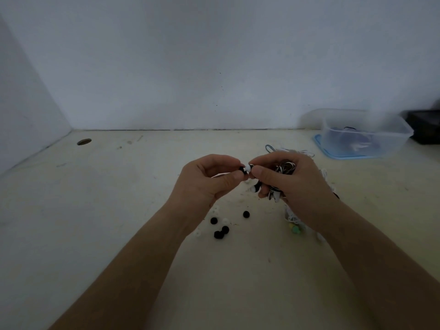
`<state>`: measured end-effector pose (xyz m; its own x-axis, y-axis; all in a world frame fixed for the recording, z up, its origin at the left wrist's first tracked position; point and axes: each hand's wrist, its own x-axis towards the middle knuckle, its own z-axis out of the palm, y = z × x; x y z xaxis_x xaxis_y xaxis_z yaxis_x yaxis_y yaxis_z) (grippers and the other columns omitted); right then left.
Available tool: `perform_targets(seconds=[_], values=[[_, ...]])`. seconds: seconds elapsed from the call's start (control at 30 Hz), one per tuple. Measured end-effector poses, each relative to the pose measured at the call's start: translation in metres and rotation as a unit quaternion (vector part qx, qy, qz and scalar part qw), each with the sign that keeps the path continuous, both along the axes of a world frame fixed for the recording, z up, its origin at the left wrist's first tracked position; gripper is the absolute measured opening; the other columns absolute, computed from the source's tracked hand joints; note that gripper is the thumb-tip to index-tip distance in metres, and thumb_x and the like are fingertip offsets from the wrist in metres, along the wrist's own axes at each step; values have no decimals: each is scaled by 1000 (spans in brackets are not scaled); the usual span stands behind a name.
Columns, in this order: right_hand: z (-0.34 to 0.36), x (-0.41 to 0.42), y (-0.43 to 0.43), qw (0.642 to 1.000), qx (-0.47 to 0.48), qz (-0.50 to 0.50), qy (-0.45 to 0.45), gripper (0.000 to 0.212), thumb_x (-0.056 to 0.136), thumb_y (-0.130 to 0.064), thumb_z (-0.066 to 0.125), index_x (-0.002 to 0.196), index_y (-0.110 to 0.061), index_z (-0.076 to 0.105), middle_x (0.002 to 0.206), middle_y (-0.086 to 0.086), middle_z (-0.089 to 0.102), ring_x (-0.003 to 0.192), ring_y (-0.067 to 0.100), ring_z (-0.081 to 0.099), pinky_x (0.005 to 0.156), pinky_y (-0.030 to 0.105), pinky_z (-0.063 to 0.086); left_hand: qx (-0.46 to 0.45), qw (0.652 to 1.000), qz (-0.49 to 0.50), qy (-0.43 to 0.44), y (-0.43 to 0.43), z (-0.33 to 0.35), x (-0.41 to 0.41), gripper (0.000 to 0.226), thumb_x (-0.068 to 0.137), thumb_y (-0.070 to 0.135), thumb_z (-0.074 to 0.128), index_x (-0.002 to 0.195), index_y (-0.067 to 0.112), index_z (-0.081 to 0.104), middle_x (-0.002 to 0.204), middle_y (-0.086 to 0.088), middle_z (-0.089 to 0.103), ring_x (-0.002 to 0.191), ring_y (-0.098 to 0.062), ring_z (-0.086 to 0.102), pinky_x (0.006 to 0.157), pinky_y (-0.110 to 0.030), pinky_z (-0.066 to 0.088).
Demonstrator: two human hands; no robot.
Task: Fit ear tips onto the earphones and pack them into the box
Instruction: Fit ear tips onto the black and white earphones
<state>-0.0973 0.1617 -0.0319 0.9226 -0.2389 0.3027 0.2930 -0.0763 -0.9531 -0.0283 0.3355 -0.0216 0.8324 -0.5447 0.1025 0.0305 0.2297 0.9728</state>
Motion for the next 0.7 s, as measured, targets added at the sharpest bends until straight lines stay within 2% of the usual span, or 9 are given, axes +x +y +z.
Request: perform_targets(seconds=[0.13, 0.23, 0.43, 0.57, 0.7], values=[[0, -1, -2, 1000, -17, -10, -3, 8, 88, -5, 70, 95, -6, 75, 69, 10, 70, 56, 22, 64, 54, 26, 54, 5, 1000, -6, 10, 0, 0, 0, 23, 73, 2, 72, 96, 5, 70, 98, -14, 76, 94, -26, 74, 75, -22, 56], [0, -1, -2, 1000, -26, -9, 1, 8, 89, -8, 70, 95, -9, 76, 75, 19, 71, 58, 24, 65, 55, 29, 55, 7, 1000, -10, 12, 1, -1, 1, 20, 83, -8, 65, 98, 4, 70, 98, -14, 76, 95, -27, 74, 75, -22, 57], [0, -1, -4, 999, -36, 22, 25, 10, 90, -12, 69, 97, -11, 76, 80, 14, 74, 67, 38, 66, 52, 23, 50, 4, 1000, -18, 2, 3, 0, 1, 26, 68, 7, 73, 94, 4, 69, 97, -15, 75, 93, -29, 74, 75, -23, 57], [-1, -2, -3, 998, -29, 38, 29, 10, 89, -14, 69, 94, -16, 78, 79, 9, 74, 65, 31, 66, 62, 40, 56, 10, 1000, -21, -11, 3, -1, 3, 24, 66, 11, 75, 89, 7, 69, 98, -18, 74, 91, -29, 73, 75, -25, 57], [1, -3, -1, 998, -17, 49, 25, 12, 82, -24, 72, 91, -19, 79, 76, 9, 74, 70, 41, 66, 58, 38, 52, 14, 999, -31, -15, 4, -2, 3, 26, 65, 12, 74, 90, 5, 68, 93, -16, 74, 86, -26, 74, 74, -25, 57]])
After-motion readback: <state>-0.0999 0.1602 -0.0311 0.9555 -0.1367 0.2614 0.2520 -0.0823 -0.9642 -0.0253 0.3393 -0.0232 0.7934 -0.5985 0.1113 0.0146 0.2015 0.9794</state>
